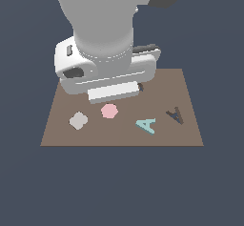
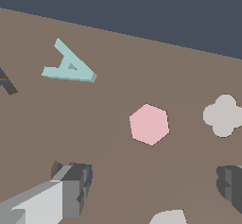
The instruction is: Insert a designated object into the corresponding slot on a board.
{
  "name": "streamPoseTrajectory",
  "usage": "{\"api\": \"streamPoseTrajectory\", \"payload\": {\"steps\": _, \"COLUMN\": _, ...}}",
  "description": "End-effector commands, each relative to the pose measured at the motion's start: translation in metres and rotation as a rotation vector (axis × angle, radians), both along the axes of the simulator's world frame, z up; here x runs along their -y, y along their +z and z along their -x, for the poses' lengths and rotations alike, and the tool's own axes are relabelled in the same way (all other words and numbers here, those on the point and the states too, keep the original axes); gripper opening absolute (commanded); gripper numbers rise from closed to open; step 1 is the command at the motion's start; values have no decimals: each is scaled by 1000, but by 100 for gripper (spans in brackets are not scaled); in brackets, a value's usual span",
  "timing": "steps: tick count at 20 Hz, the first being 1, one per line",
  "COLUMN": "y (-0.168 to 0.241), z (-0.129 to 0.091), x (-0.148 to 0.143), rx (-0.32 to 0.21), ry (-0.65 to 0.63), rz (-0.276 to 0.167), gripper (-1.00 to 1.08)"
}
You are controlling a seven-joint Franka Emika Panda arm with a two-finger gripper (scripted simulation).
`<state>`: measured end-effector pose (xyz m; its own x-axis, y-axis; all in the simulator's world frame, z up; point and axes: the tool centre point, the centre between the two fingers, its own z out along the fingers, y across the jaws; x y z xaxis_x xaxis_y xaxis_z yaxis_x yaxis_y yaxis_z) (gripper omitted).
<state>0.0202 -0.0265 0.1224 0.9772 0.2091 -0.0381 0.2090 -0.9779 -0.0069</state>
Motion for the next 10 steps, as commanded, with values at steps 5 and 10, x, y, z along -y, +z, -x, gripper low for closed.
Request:
{"api": "streamPoseTrajectory", "payload": {"steps": 5, "y": -16, "z": -23, "x": -12, "rx": 7, "ry": 236, "rz": -6, "gripper": 100}}
{"api": "streamPoseTrajectory", "payload": {"steps": 10, "y": -31, "z": -42, "x": -28, "rx": 14, "ry": 464, "rz": -10, "gripper": 100}}
